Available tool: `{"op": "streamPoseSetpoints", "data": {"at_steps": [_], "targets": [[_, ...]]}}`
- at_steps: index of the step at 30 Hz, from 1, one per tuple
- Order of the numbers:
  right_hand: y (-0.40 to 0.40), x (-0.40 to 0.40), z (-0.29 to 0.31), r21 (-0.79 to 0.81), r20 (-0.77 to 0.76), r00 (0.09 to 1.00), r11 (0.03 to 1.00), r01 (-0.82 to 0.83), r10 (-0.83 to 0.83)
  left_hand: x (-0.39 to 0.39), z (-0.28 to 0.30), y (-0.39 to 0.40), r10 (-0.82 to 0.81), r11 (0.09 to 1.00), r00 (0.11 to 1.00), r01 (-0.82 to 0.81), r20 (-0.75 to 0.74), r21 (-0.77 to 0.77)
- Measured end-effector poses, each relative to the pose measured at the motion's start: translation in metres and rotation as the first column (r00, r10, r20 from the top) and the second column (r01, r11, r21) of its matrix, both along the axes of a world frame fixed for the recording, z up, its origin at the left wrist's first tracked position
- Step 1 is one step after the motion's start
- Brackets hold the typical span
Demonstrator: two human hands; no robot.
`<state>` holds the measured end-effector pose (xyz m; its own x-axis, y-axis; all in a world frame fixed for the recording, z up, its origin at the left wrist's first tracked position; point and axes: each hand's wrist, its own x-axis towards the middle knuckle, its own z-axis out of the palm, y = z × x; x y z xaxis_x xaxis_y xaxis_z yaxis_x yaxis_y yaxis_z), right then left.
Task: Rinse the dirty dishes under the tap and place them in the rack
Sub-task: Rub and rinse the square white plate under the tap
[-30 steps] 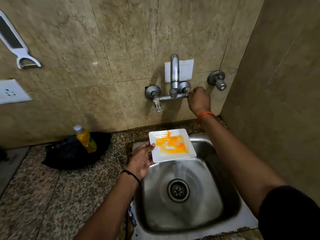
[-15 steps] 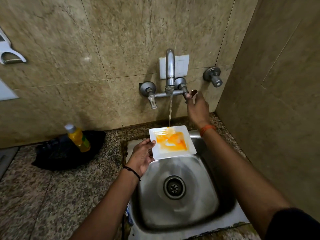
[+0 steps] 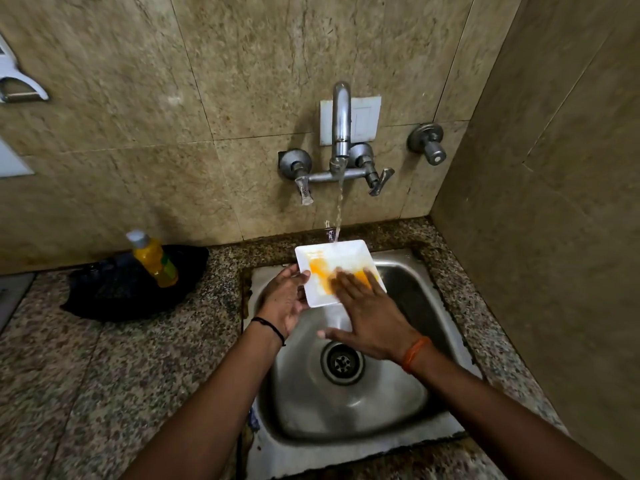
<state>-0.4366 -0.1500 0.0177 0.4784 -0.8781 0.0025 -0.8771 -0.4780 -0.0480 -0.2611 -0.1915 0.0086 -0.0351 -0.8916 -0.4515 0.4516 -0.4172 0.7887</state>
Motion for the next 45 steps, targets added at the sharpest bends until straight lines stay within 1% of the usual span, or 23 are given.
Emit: {"op": "streamPoseSetpoints", "data": {"at_steps": [1,2,4,5,6,8,10,12,14,16,18,20,22,25,28,30,33,36,38,40,43,44,45], "targets": [[0.005,0.001,0.0,0.003,0.016,0.999,0.999,-0.048,0.048,0.0,-0.001,0.001,0.001,1.0,1.0,-0.001,-0.008,-0.002],[0.004,-0.002,0.001,-0.015,0.031,0.999,0.999,-0.04,0.04,0.0,-0.001,0.002,0.001,1.0,1.0,-0.001,-0.029,-0.006],[-0.001,-0.008,0.003,-0.04,0.049,0.993,0.993,0.109,-0.107,-0.001,-0.003,0.003,0.004,1.0,0.998,-0.004,-0.065,-0.012],[-0.001,-0.007,0.004,-0.029,0.056,0.988,0.988,0.149,-0.147,-0.003,-0.002,0.004,0.007,1.0,0.998,-0.007,-0.062,-0.012],[0.001,-0.003,0.005,-0.009,0.073,0.991,0.993,0.117,-0.116,-0.005,-0.001,0.006,0.011,1.0,0.999,-0.011,-0.049,-0.011],[0.012,0.012,0.006,0.052,0.143,0.989,0.998,-0.039,0.031,-0.01,0.0,0.008,-0.005,1.0,0.999,0.004,-0.037,-0.022],[0.012,0.016,0.012,0.098,0.193,0.977,0.989,-0.107,0.086,-0.012,-0.001,0.011,-0.015,1.0,0.999,0.013,-0.04,-0.029],[-0.006,0.007,0.018,0.126,0.194,0.981,0.992,-0.028,0.003,-0.011,-0.001,0.013,-0.023,0.999,0.999,0.022,-0.033,-0.032],[-0.022,-0.005,0.019,0.164,0.145,0.98,0.98,0.109,-0.133,-0.012,0.003,0.016,-0.028,0.999,1.0,0.027,-0.013,-0.03],[-0.017,-0.005,0.017,0.139,0.1,0.977,0.975,0.176,-0.191,-0.01,0.005,0.016,-0.012,1.0,1.0,0.012,0.018,-0.024],[0.005,0.007,0.017,0.12,0.125,0.988,0.99,0.073,-0.088,-0.007,0.004,0.013,0.012,1.0,0.999,-0.011,0.034,-0.021],[0.022,0.019,0.02,0.185,0.224,0.974,0.98,-0.067,0.024,-0.002,0.003,0.012,0.02,0.999,0.999,-0.019,0.044,-0.028],[0.016,0.02,0.024,0.228,0.28,0.96,0.969,-0.097,0.03,0.0,0.004,0.016,0.013,0.999,0.999,-0.012,0.036,-0.03],[-0.01,0.005,0.023,0.154,0.179,0.981,0.987,0.042,-0.07,-0.002,0.008,0.022,-0.017,0.999,0.998,0.019,0.053,-0.027],[-0.008,-0.004,0.021,0.091,0.074,0.983,0.983,0.16,-0.167,0.001,0.013,0.02,0.004,0.999,0.997,-0.002,0.077,-0.033],[0.013,0.003,0.019,0.081,0.075,0.986,0.987,0.14,-0.146,0.006,0.012,0.019,0.035,0.999,0.996,-0.033,0.08,-0.021],[0.041,0.017,0.02,0.174,0.189,0.978,0.983,0.058,-0.091,0.008,0.01,0.022,0.041,0.999,0.994,-0.04,0.101,-0.012],[0.035,0.023,0.022,0.183,0.265,0.964,0.98,-0.072,0.022,-0.001,0.01,0.029,0.004,1.0,0.997,-0.003,0.075,-0.012],[0.017,0.018,0.022,0.154,0.267,0.963,0.984,-0.086,0.042,-0.006,0.011,0.031,-0.015,1.0,0.998,0.016,0.053,-0.012],[-0.003,0.005,0.02,0.16,0.204,0.979,0.987,-0.03,-0.004,-0.008,0.014,0.032,-0.035,0.999,0.997,0.036,0.066,-0.017],[-0.025,-0.019,0.013,0.11,0.049,0.985,0.981,0.161,-0.167,-0.004,0.018,0.03,-0.021,1.0,0.997,0.022,0.079,-0.008],[-0.026,-0.024,0.011,0.102,0.034,0.973,0.969,0.223,-0.228,-0.003,0.019,0.029,-0.01,1.0,0.996,0.01,0.086,-0.002],[-0.025,-0.027,0.01,0.126,0.061,0.957,0.953,0.274,-0.283,-0.002,0.021,0.027,0.0,1.0,0.996,0.0,0.087,0.003]]}}
